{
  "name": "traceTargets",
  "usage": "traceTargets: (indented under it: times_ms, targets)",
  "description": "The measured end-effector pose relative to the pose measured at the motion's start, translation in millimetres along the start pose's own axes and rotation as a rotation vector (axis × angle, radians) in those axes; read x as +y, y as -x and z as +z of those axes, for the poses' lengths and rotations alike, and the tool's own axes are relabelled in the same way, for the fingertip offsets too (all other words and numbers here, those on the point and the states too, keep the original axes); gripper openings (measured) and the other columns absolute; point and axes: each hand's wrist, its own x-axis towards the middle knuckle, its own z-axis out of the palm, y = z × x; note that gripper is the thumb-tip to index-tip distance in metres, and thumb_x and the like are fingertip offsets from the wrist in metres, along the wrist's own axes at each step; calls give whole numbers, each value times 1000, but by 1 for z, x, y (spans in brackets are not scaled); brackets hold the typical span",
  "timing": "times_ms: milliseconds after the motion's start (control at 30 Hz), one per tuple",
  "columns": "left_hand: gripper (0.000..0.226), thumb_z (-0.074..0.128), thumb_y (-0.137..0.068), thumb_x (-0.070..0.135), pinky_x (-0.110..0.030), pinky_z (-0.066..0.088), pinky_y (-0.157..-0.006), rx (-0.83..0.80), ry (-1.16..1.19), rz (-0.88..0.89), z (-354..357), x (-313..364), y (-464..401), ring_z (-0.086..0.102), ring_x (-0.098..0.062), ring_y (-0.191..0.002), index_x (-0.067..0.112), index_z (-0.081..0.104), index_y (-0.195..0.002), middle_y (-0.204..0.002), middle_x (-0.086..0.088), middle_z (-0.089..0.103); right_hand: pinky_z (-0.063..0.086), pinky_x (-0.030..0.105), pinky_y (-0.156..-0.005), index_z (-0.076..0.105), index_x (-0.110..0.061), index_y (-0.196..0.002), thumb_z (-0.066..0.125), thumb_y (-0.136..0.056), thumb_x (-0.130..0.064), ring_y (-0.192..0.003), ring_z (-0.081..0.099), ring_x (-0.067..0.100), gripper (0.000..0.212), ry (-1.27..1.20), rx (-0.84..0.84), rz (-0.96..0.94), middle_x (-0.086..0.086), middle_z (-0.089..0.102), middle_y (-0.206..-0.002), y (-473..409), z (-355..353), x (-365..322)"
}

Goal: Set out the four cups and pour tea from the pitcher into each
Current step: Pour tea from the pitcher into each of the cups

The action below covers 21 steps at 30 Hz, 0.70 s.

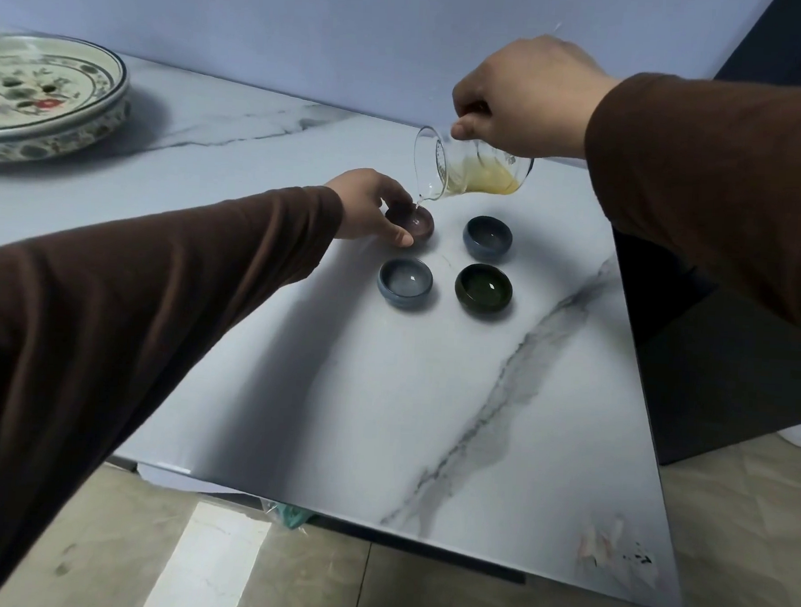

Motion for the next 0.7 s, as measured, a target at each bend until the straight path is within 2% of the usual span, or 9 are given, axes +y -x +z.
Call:
traceTargets:
  times_ms: [267, 700]
  targets:
    - [59, 82, -66, 41, -24, 36, -85, -14, -16, -7, -2, 0, -2, 52, -14, -104, 27, 63, -120, -107, 10, 59, 29, 33, -60, 57, -20, -78, 53, -97, -40, -71, 51, 30, 28, 10, -8, -31, -7, 47, -61, -1, -4, -1]
    - [55, 81, -67, 41, -26, 38, -87, -27, -46, 3, -3, 2, -3, 54, -16, -105, 27, 65, -117, -107, 9, 60, 32, 34, -63, 58, -18, -79, 54, -97, -40, -71, 51, 30, 28, 33, -10, -39, -5, 47, -62, -1, -6, -3]
